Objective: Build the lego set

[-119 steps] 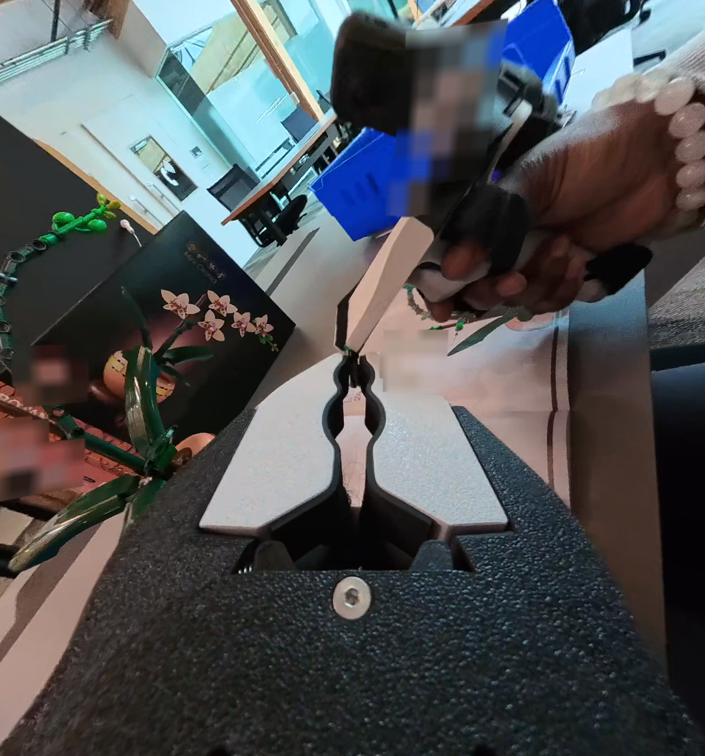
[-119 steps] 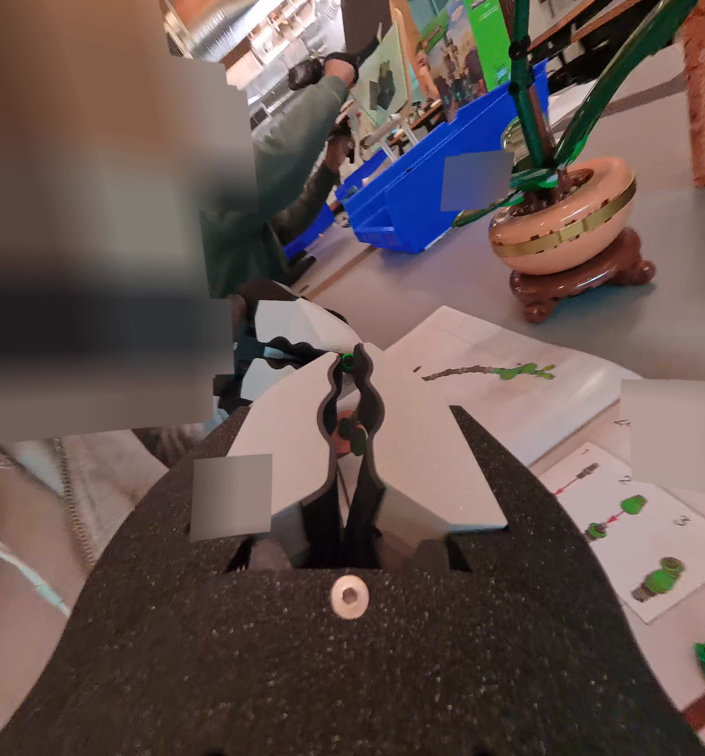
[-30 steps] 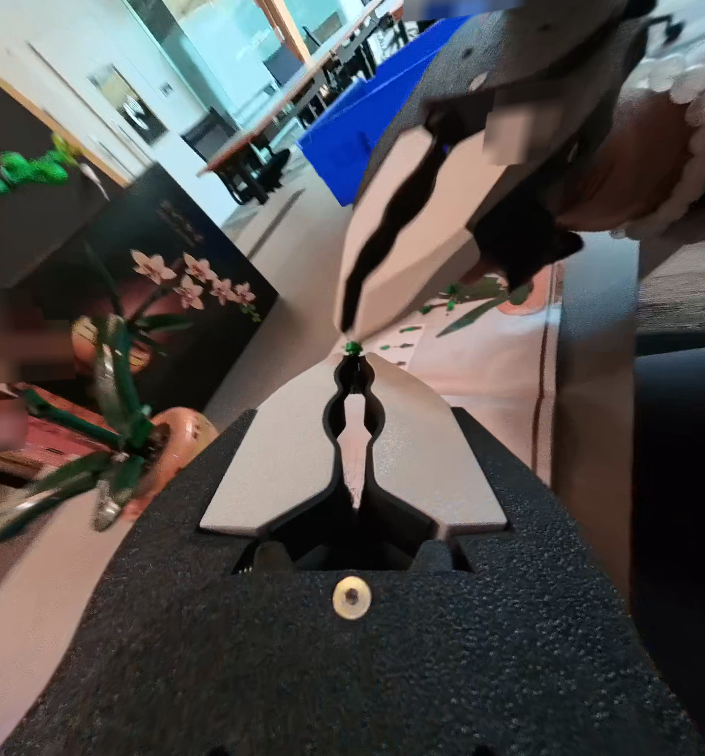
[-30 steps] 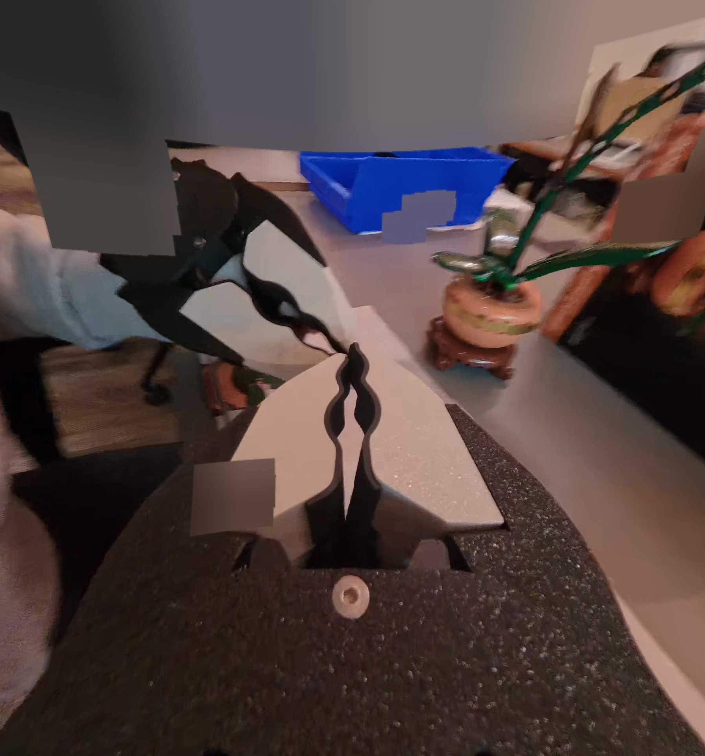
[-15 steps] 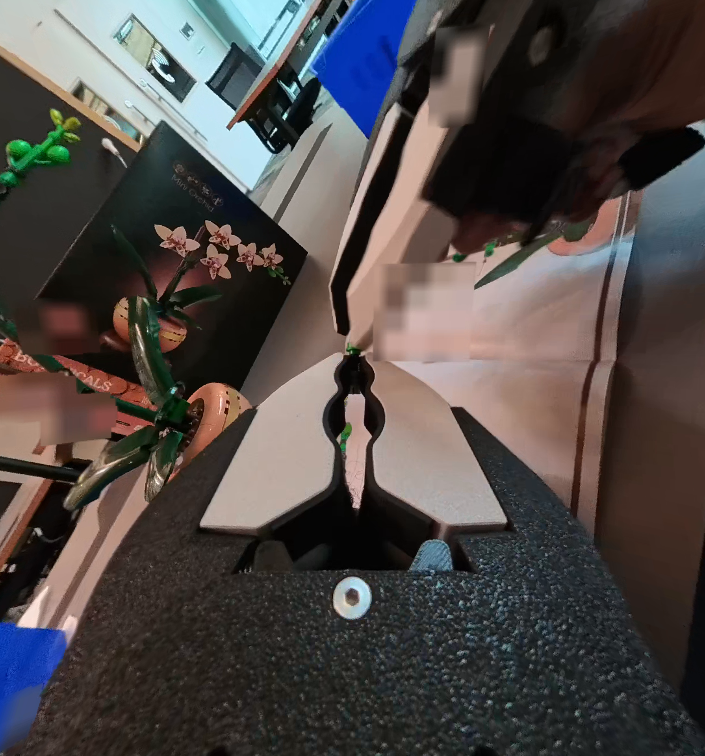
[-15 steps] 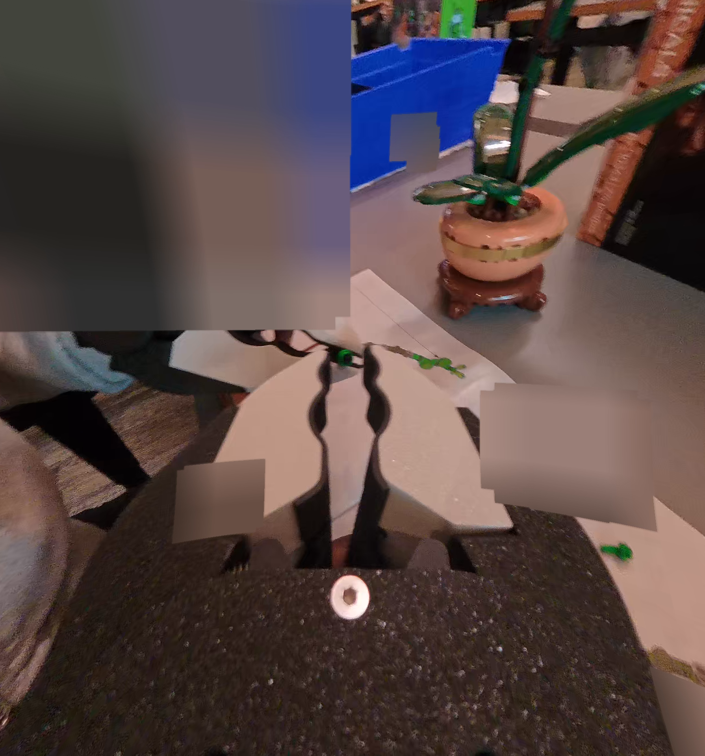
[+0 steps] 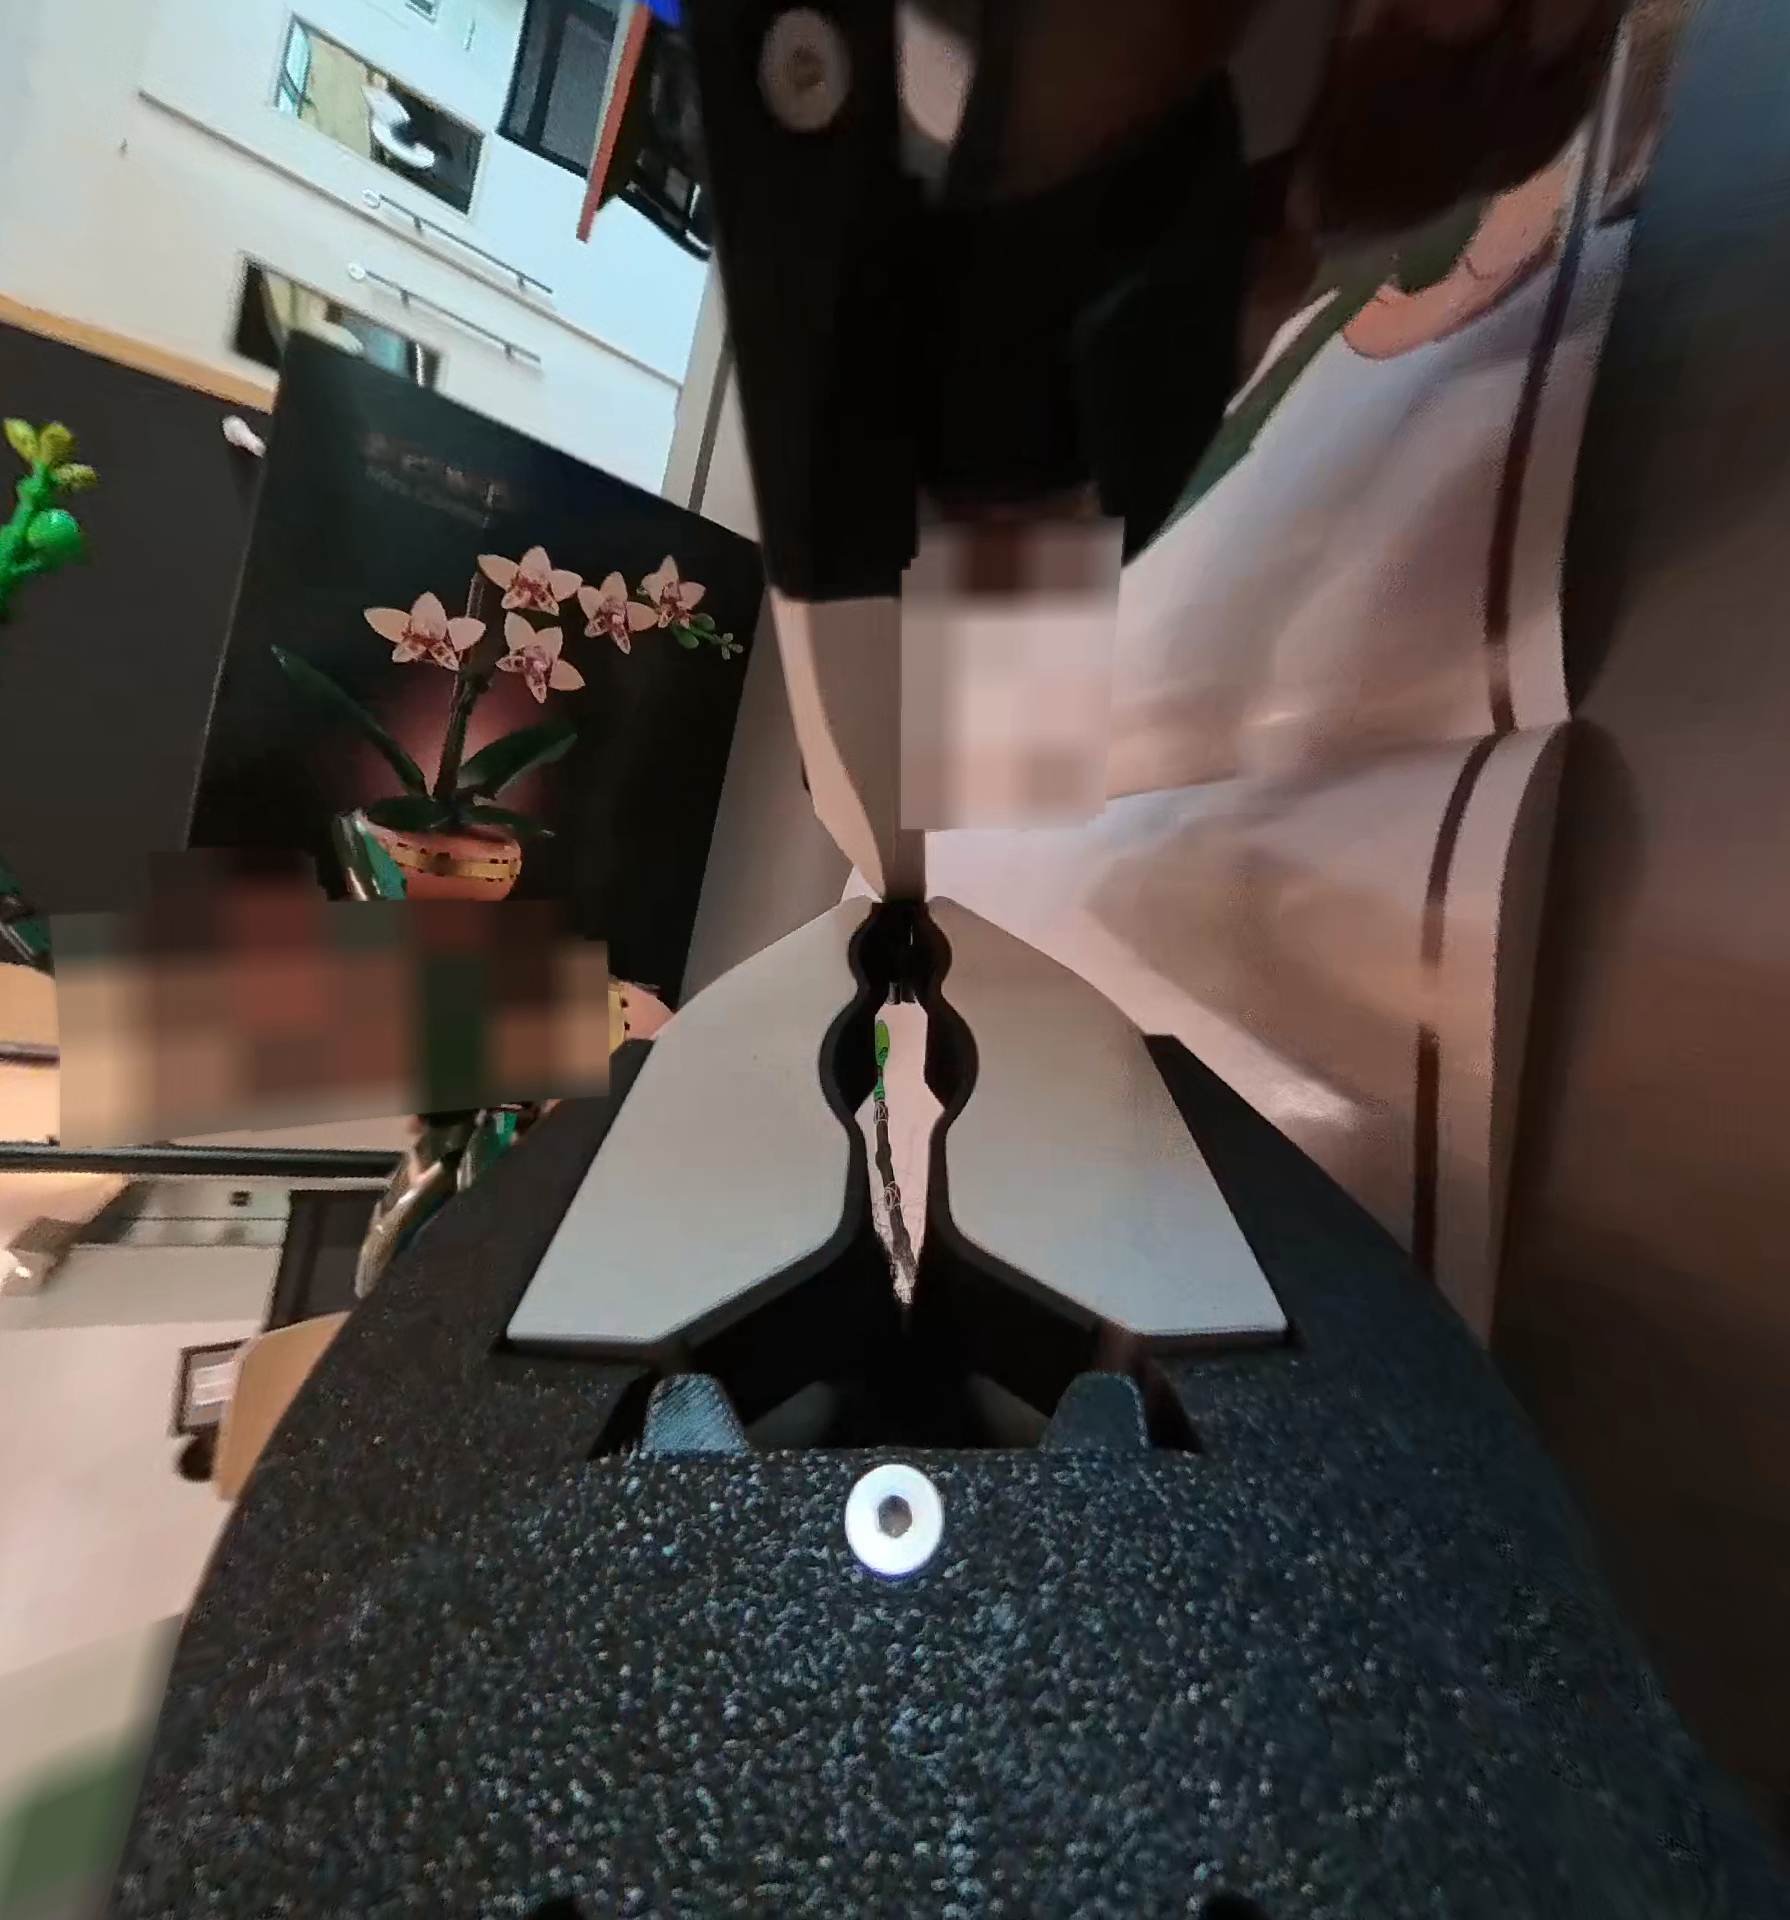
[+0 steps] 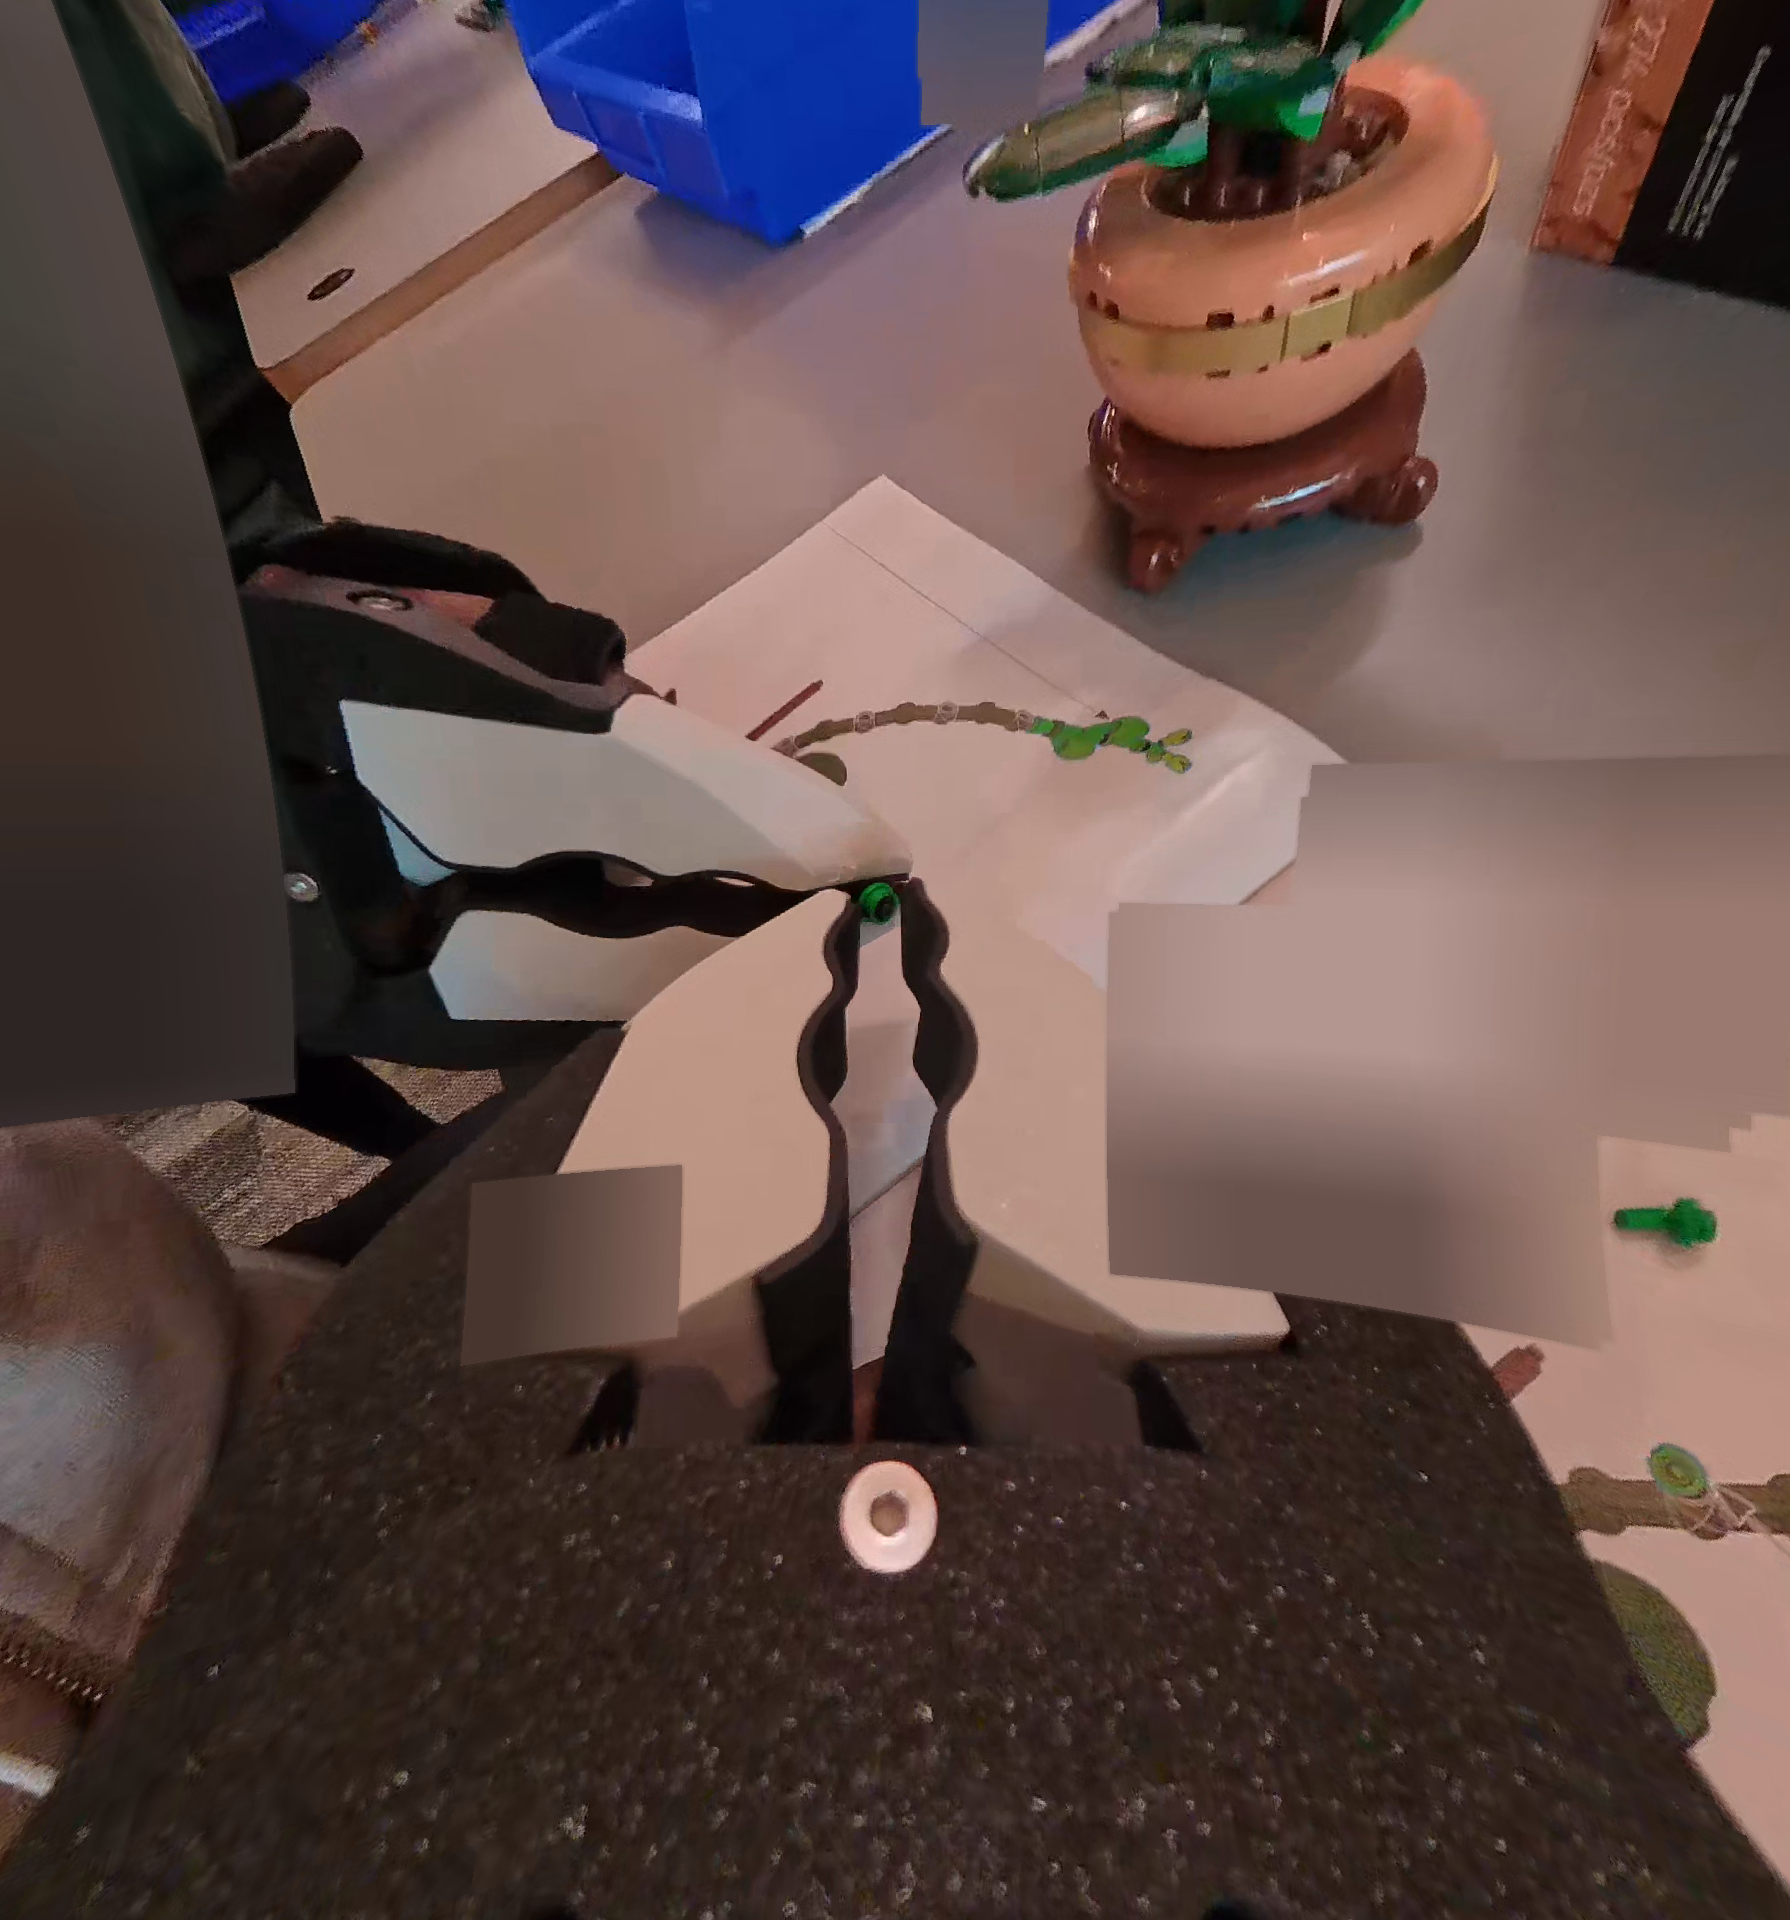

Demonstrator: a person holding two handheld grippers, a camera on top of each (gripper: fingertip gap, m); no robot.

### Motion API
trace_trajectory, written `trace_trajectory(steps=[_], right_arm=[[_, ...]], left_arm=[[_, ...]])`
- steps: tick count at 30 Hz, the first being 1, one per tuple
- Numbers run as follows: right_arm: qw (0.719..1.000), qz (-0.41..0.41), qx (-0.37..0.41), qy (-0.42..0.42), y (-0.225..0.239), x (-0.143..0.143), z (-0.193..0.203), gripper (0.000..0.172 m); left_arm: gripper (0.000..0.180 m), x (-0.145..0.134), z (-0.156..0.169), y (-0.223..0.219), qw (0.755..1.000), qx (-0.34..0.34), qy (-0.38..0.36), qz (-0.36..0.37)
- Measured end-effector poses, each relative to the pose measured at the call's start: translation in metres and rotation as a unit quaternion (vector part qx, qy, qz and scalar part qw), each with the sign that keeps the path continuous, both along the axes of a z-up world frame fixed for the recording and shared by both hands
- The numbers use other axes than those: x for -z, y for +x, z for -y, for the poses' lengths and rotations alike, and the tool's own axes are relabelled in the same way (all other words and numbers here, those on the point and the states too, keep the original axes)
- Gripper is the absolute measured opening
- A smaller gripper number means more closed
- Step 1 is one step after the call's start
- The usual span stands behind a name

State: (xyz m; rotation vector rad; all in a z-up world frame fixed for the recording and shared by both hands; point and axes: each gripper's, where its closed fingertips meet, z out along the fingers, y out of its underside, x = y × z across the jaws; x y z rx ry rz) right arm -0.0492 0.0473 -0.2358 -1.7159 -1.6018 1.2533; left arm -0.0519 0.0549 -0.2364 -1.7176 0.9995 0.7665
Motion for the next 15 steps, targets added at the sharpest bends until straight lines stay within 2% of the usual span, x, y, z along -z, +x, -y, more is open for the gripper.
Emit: trace_trajectory(steps=[1, 5, 9, 15], right_arm=[[1.000, 0.005, -0.001, 0.001, 0.001, 0.002, 0.002, 0.005], [0.996, 0.028, 0.014, 0.086, 0.007, 0.015, 0.001, 0.003], [0.994, 0.025, 0.030, 0.102, 0.011, 0.020, 0.000, 0.002], [0.983, 0.039, 0.051, 0.173, 0.012, 0.026, -0.002, 0.002]], left_arm=[[0.003, 0.002, 0.001, 0.002, 1.000, 0.006, 0.002, -0.014], [0.003, 0.013, 0.003, 0.009, 1.000, 0.020, -0.020, 0.005], [0.003, 0.019, 0.003, 0.014, 0.999, 0.024, -0.032, 0.032], [0.003, 0.026, 0.003, 0.015, 0.998, 0.019, -0.041, 0.045]])
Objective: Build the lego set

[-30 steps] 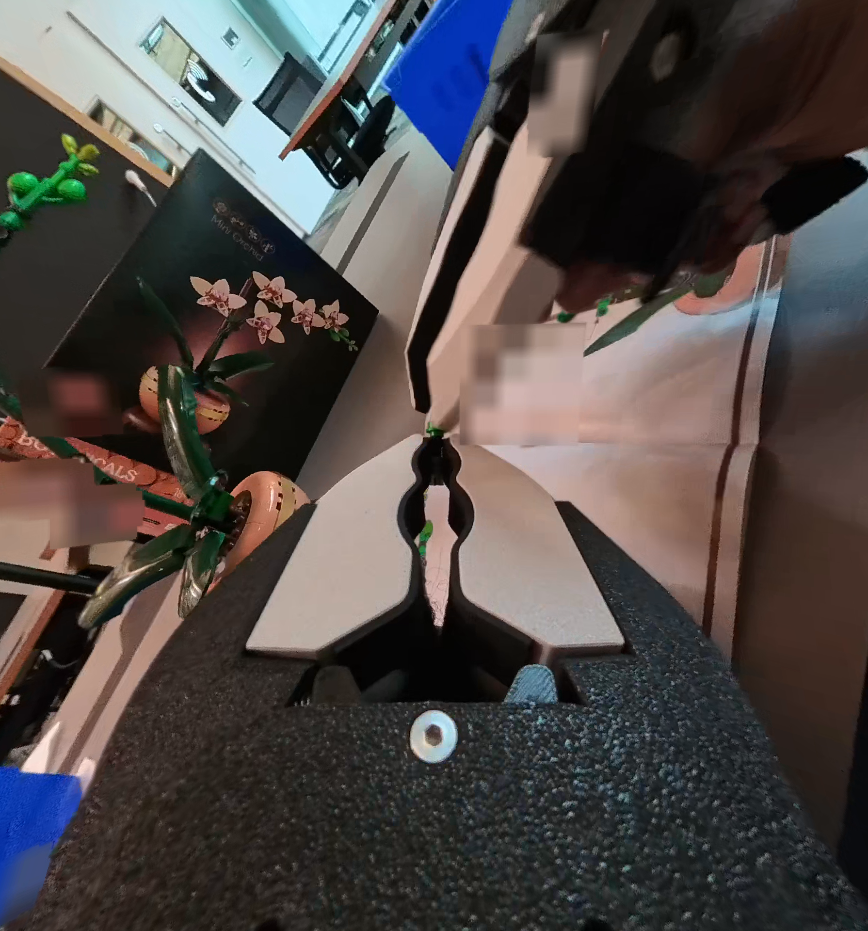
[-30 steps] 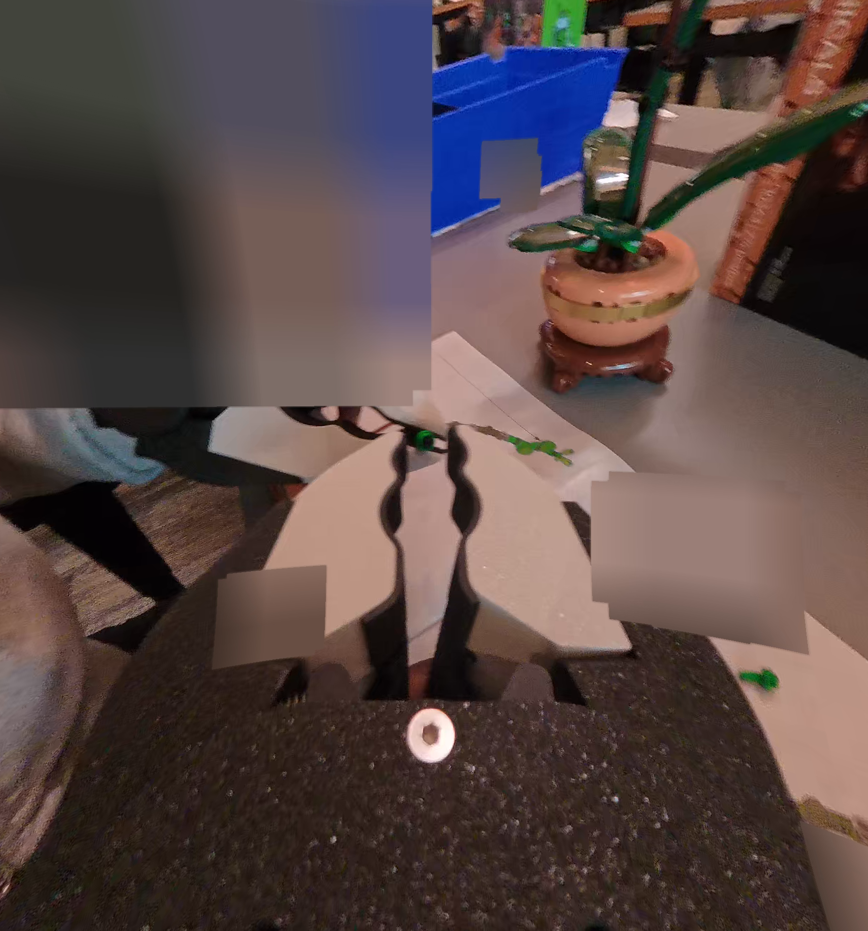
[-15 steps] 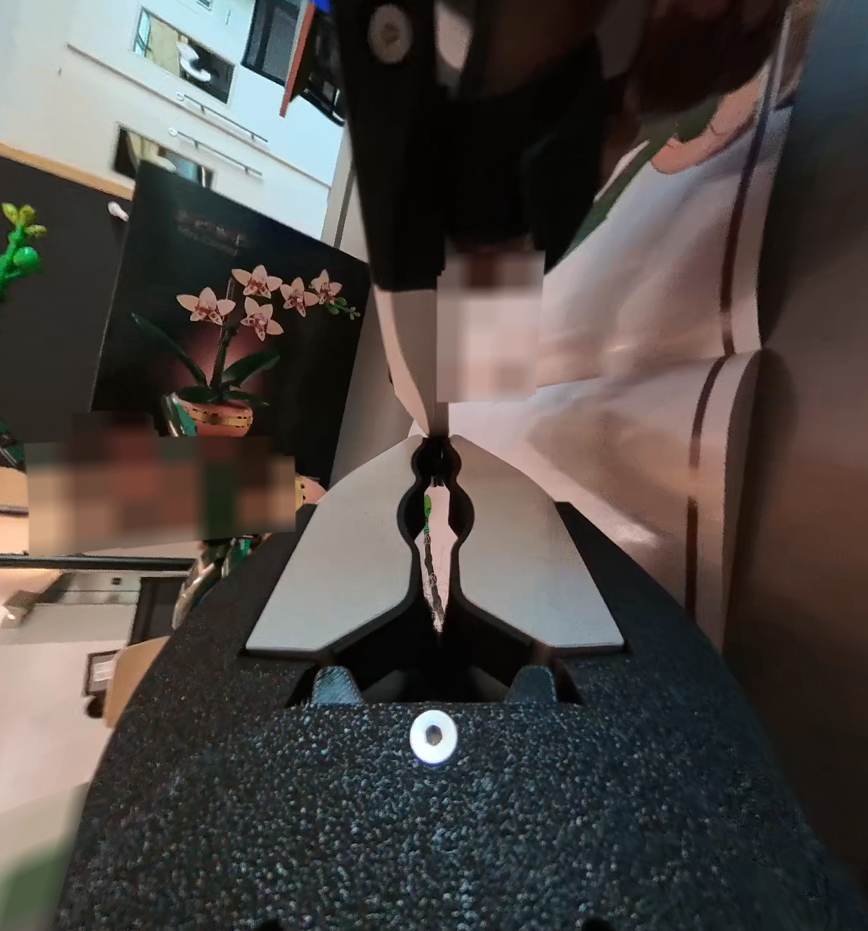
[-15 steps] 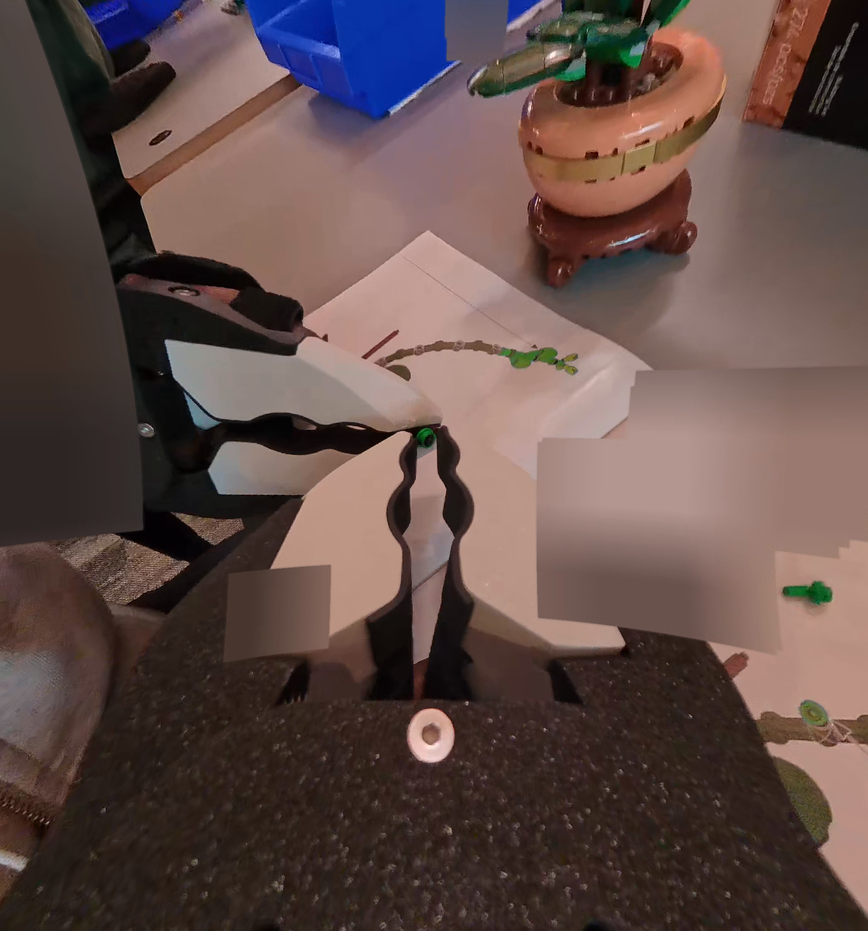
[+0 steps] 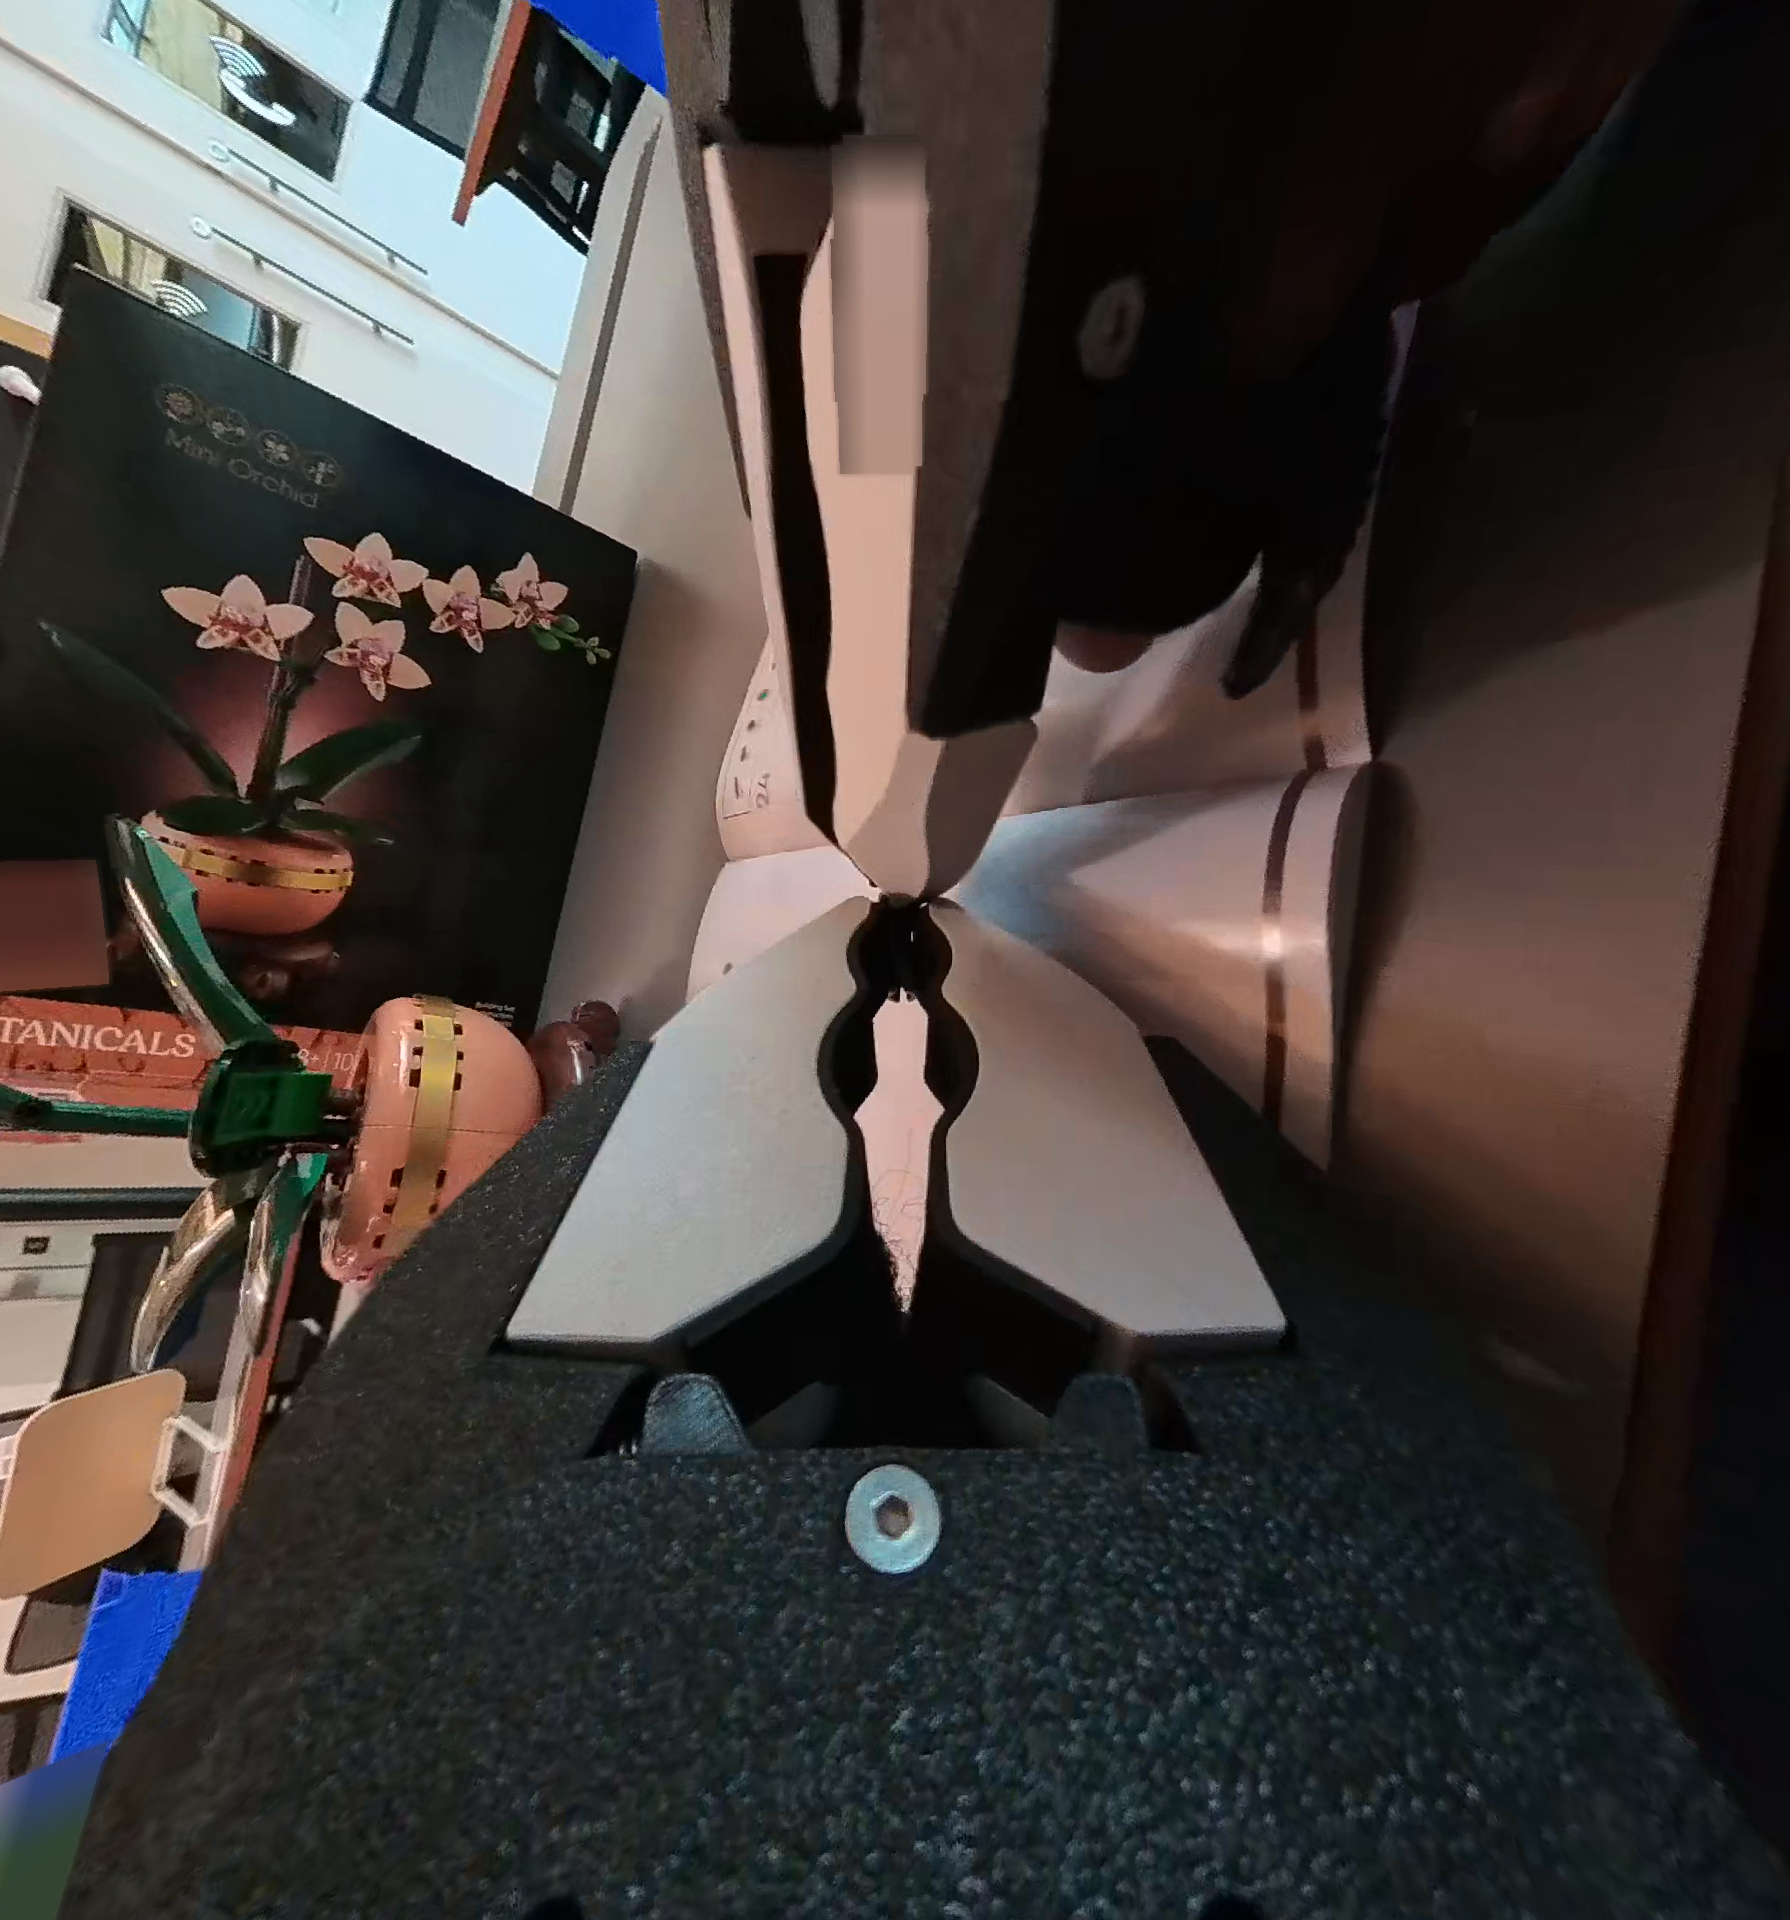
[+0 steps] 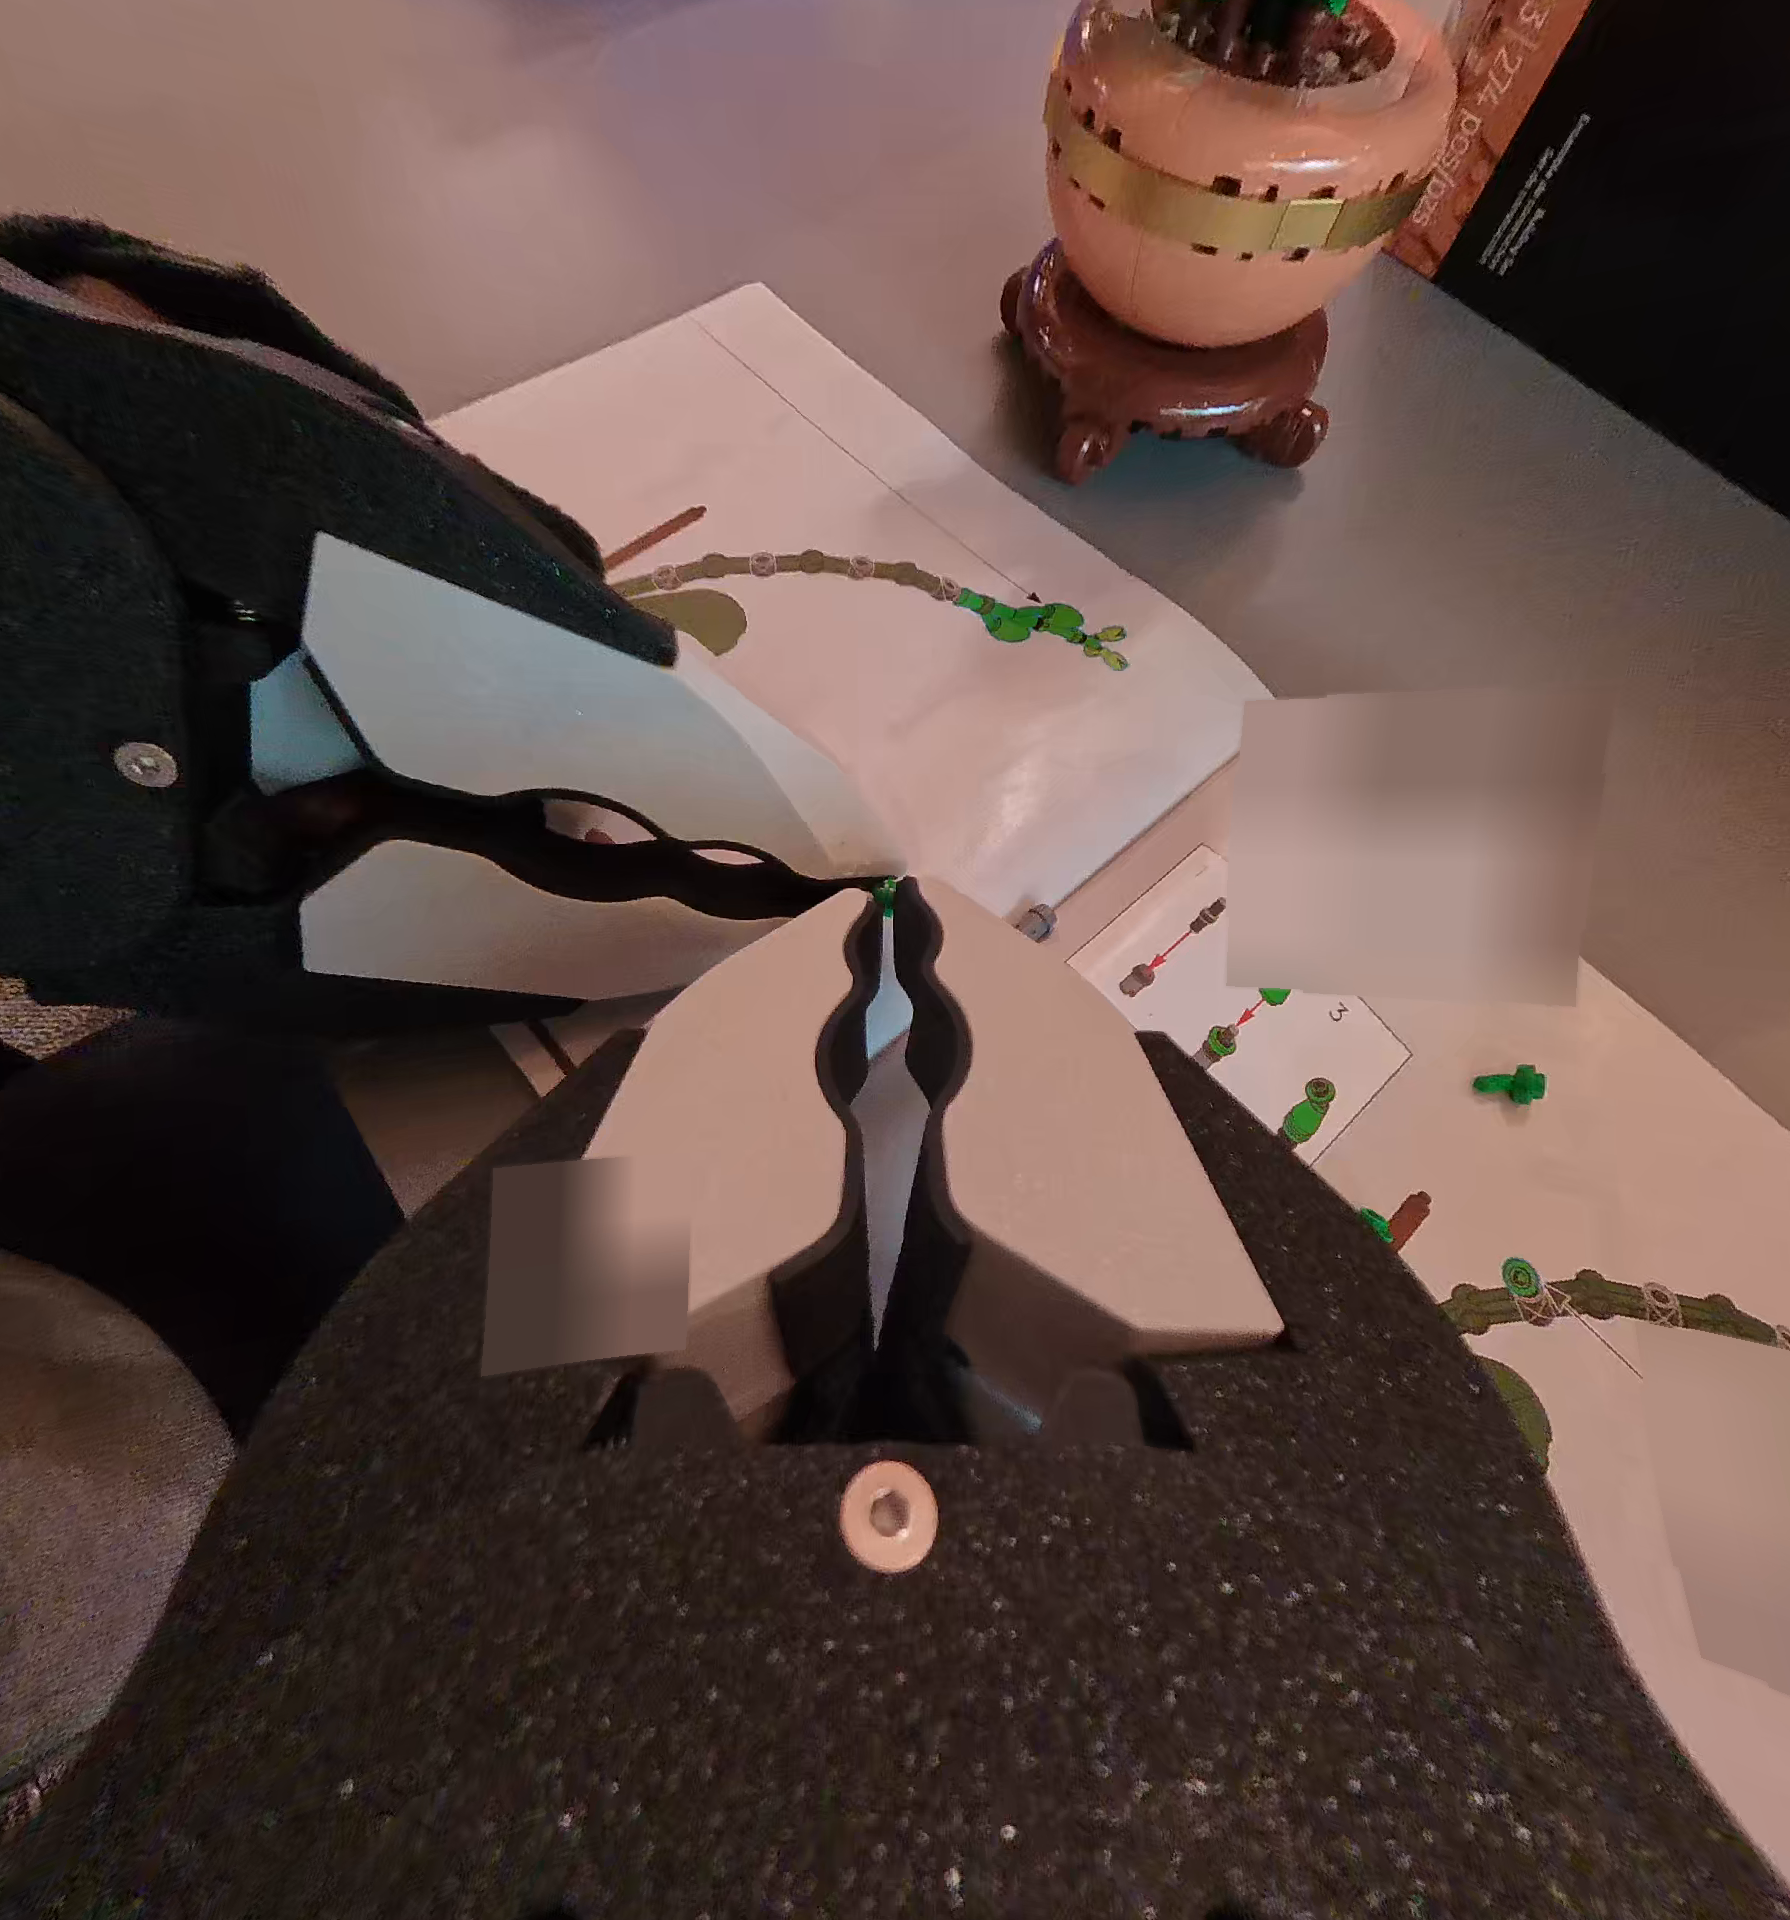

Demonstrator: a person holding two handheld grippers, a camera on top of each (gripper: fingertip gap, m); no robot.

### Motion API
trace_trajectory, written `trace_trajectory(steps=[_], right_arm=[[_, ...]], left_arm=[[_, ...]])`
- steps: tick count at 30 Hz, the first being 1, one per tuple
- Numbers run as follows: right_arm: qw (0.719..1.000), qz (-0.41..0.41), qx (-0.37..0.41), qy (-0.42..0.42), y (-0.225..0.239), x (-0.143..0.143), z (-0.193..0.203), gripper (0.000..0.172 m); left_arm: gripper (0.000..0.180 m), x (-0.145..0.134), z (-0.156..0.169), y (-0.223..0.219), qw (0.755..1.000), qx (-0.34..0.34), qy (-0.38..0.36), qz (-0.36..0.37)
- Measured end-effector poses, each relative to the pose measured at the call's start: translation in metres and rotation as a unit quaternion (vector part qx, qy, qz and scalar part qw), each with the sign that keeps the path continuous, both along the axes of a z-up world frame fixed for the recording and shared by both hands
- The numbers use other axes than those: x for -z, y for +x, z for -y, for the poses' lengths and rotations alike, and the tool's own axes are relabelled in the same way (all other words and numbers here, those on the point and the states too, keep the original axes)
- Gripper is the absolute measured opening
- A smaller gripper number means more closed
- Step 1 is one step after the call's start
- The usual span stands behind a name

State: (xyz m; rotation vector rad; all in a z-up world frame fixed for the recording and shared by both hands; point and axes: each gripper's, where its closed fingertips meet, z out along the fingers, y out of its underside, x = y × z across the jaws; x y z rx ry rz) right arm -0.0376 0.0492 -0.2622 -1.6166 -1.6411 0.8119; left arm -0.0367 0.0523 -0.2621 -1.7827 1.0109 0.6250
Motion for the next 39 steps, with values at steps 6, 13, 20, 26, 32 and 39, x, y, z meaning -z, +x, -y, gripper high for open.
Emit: trace_trajectory(steps=[6, 13, 20, 26, 32, 39], right_arm=[[1.000, 0.011, 0.014, 0.012, -0.001, 0.003, -0.001, 0.001], [0.999, 0.015, 0.038, -0.031, -0.002, 0.005, -0.002, 0.001], [0.988, -0.017, 0.047, -0.149, -0.003, -0.007, -0.006, 0.000], [0.990, 0.015, 0.066, -0.123, 0.006, 0.006, -0.016, 0.000], [0.985, -0.035, 0.056, -0.158, 0.004, -0.009, -0.017, 0.000], [0.968, -0.079, 0.013, -0.236, 0.000, -0.020, -0.008, 0.009]], left_arm=[[0.003, 0.002, 0.000, -0.001, 1.000, -0.005, -0.001, 0.000], [0.003, 0.002, -0.001, -0.002, 1.000, -0.012, 0.003, 0.003], [0.003, -0.005, 0.005, 0.018, 0.999, 0.021, 0.025, 0.018], [0.003, -0.011, -0.002, -0.005, 0.996, -0.016, 0.013, 0.083], [0.003, -0.012, -0.004, -0.009, 0.993, -0.026, 0.001, 0.117], [0.003, -0.014, -0.003, -0.007, 0.993, -0.020, 0.008, 0.113]])
